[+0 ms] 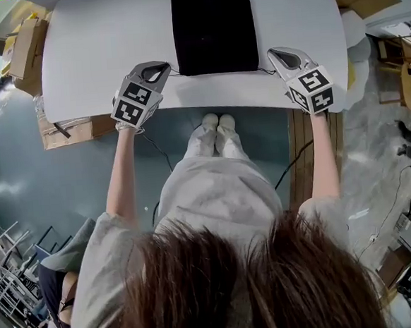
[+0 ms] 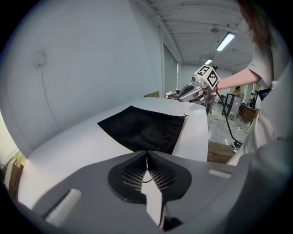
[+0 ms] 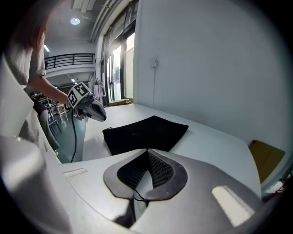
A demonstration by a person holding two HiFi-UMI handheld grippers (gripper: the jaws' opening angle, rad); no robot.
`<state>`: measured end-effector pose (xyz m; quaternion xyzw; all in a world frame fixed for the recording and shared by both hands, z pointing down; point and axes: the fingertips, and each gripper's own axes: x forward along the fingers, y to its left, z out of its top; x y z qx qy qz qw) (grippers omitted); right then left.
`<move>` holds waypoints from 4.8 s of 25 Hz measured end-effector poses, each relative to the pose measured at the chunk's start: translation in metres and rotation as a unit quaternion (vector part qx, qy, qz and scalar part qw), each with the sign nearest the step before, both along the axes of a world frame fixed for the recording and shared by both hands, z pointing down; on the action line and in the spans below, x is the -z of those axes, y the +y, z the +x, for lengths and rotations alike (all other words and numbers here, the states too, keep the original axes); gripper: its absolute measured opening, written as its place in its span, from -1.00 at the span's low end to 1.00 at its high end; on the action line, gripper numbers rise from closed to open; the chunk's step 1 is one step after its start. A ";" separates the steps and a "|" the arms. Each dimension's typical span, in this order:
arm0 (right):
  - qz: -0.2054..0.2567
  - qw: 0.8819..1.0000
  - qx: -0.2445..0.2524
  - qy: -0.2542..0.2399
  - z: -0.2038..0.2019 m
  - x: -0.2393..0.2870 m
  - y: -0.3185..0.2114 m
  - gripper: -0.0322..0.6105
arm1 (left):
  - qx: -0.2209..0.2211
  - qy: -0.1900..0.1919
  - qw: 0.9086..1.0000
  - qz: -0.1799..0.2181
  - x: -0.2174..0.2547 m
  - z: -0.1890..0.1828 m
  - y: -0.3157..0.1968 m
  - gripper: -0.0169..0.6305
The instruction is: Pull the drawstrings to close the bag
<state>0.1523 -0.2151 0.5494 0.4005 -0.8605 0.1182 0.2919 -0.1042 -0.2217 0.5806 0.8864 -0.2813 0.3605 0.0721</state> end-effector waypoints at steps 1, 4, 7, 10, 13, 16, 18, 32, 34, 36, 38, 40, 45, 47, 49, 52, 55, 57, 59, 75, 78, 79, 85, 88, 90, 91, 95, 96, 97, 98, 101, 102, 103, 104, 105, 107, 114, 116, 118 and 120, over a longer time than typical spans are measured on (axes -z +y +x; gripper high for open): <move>-0.005 1.000 -0.002 0.000 0.001 -0.003 0.001 -0.86 | -0.002 -0.001 1.000 -0.001 -0.003 0.001 0.000 -0.96; -0.021 1.000 0.000 0.002 0.004 -0.010 0.003 -0.84 | -0.011 -0.009 1.000 -0.005 -0.007 0.003 0.001 -0.90; -0.044 0.999 0.016 0.007 0.001 -0.019 0.007 -0.78 | -0.025 -0.019 0.999 -0.017 -0.011 0.006 0.004 -0.84; -0.085 0.996 0.040 0.002 -0.003 -0.032 0.014 -0.55 | -0.041 -0.027 0.998 -0.024 -0.016 0.008 0.006 -0.81; -0.111 0.991 0.067 0.025 -0.004 -0.045 0.021 -0.53 | -0.065 -0.049 0.996 -0.026 -0.023 0.008 0.008 -0.74; -0.120 0.988 0.084 0.042 -0.006 -0.051 0.024 -0.48 | -0.093 -0.070 0.993 -0.028 -0.029 0.008 0.010 -0.64; -0.124 0.987 0.090 0.049 -0.007 -0.053 0.025 -0.43 | -0.120 -0.087 0.989 -0.027 -0.034 0.009 0.013 -0.60; -0.168 0.973 0.133 0.091 -0.013 -0.074 0.035 -0.33 | -0.223 -0.151 0.963 -0.026 -0.057 0.016 0.019 -0.44; -0.176 0.969 0.141 0.103 -0.013 -0.078 0.036 -0.33 | -0.225 -0.149 0.962 -0.035 -0.058 0.017 0.019 -0.45; -0.185 0.965 0.147 0.117 -0.012 -0.082 0.038 -0.33 | -0.226 -0.148 0.962 -0.046 -0.059 0.018 0.019 -0.44; -0.192 0.961 0.152 0.132 -0.011 -0.086 0.040 -0.34 | -0.226 -0.149 0.961 -0.060 -0.060 0.018 0.022 -0.50; -0.195 0.959 0.151 0.141 -0.010 -0.087 0.041 -0.38 | -0.225 -0.150 0.960 -0.074 -0.061 0.018 0.024 -0.58; -0.198 0.956 0.149 0.161 -0.009 -0.088 0.040 -0.57 | -0.196 -0.132 0.966 -0.104 -0.059 0.019 0.026 -0.70; -0.200 0.954 0.148 0.166 -0.008 -0.088 0.040 -0.61 | -0.183 -0.129 0.968 -0.110 -0.059 0.018 0.025 -0.71; -0.200 0.953 0.147 0.171 -0.008 -0.089 0.040 -0.63 | -0.174 -0.129 0.969 -0.117 -0.060 0.017 0.025 -0.72; -0.202 0.952 0.148 0.173 -0.008 -0.090 0.041 -0.64 | -0.161 -0.131 0.969 -0.132 -0.061 0.016 0.025 -0.73; -0.203 0.953 0.146 0.173 -0.007 -0.090 0.043 -0.65 | -0.155 -0.139 0.967 -0.144 -0.061 0.016 0.026 -0.76; -0.205 0.952 0.146 0.174 -0.007 -0.090 0.042 -0.65 | -0.155 -0.143 0.966 -0.151 -0.063 0.014 0.027 -0.78; -0.209 0.951 0.146 0.176 -0.007 -0.089 0.042 -0.65 | -0.150 -0.144 0.965 -0.161 -0.068 0.011 0.029 -0.82; -0.226 0.935 0.140 0.233 -0.005 -0.091 0.031 -0.86 | -0.088 -0.140 0.967 -0.194 -0.071 0.009 0.029 -0.94; -0.219 0.938 0.137 0.231 -0.005 -0.090 0.032 -0.86 | -0.079 -0.128 0.970 -0.192 -0.072 0.008 0.030 -0.94; -0.216 0.939 0.138 0.231 -0.005 -0.090 0.032 -0.86 | -0.075 -0.125 0.971 -0.190 -0.071 0.007 0.031 -0.94; -0.201 0.948 0.131 0.207 -0.005 -0.087 0.036 -0.86 | -0.052 -0.116 0.978 -0.163 -0.068 0.008 0.029 -0.95; -0.194 0.953 0.125 0.198 -0.004 -0.083 0.036 -0.87 | -0.049 -0.109 0.982 -0.148 -0.064 0.009 0.028 -0.95; -0.192 0.955 0.119 0.193 -0.003 -0.082 0.035 -0.87 | -0.047 -0.103 0.984 -0.140 -0.059 0.010 0.026 -0.95; -0.190 0.956 0.116 0.189 -0.003 -0.081 0.034 -0.87 | -0.045 -0.102 0.984 -0.136 -0.057 0.011 0.025 -0.95; -0.177 0.960 0.110 0.187 0.000 -0.072 0.031 -0.87 | -0.042 -0.100 0.986 -0.126 -0.050 0.012 0.024 -0.95; -0.173 0.961 0.108 0.185 0.000 -0.069 0.030 -0.87 | -0.042 -0.097 0.987 -0.124 -0.048 0.012 0.024 -0.95; -0.169 0.963 0.106 0.182 0.000 -0.067 0.028 -0.86 | -0.040 -0.095 0.987 -0.124 -0.048 0.011 0.023 -0.95; -0.166 0.964 0.103 0.180 0.000 -0.064 0.027 -0.86 | -0.039 -0.093 0.987 -0.125 -0.047 0.011 0.023 -0.95; -0.153 0.968 0.096 0.175 0.000 -0.053 0.021 -0.86 | -0.033 -0.090 0.988 -0.123 -0.042 0.008 0.020 -0.95; -0.148 0.969 0.094 0.173 0.000 -0.049 0.019 -0.87 | -0.031 -0.087 0.988 -0.120 -0.039 0.008 0.018 -0.95; -0.143 0.971 0.092 0.170 0.000 -0.045 0.017 -0.86 | -0.029 -0.085 0.989 -0.116 -0.035 0.008 0.016 -0.95; -0.139 0.972 0.090 0.167 0.000 -0.041 0.015 -0.86 | -0.027 -0.083 0.990 -0.111 -0.031 0.008 0.015 -0.95; -0.135 0.973 0.087 0.165 0.001 -0.038 0.013 -0.86 | -0.024 -0.082 0.991 -0.106 -0.027 0.009 0.013 -0.95; -0.127 0.975 0.083 0.161 0.002 -0.031 0.010 -0.87 | -0.018 -0.079 0.992 -0.095 -0.020 0.009 0.009 -0.95; -0.106 0.979 0.077 0.159 0.003 -0.014 0.001 -0.86 | 0.006 -0.057 0.996 -0.063 0.004 0.007 -0.005 -0.95; -0.101 0.979 0.076 0.159 0.003 -0.010 -0.001 -0.86 | 0.009 -0.052 0.997 -0.055 0.010 0.007 -0.007 -0.95; -0.096 0.980 0.075 0.157 0.003 -0.006 -0.003 -0.86 | 0.009 -0.051 0.998 -0.047 0.016 0.006 -0.010 -0.95; -0.093 0.981 0.074 0.156 0.002 -0.001 -0.005 -0.87 | 0.010 -0.052 0.998 -0.039 0.021 0.006 -0.013 -0.95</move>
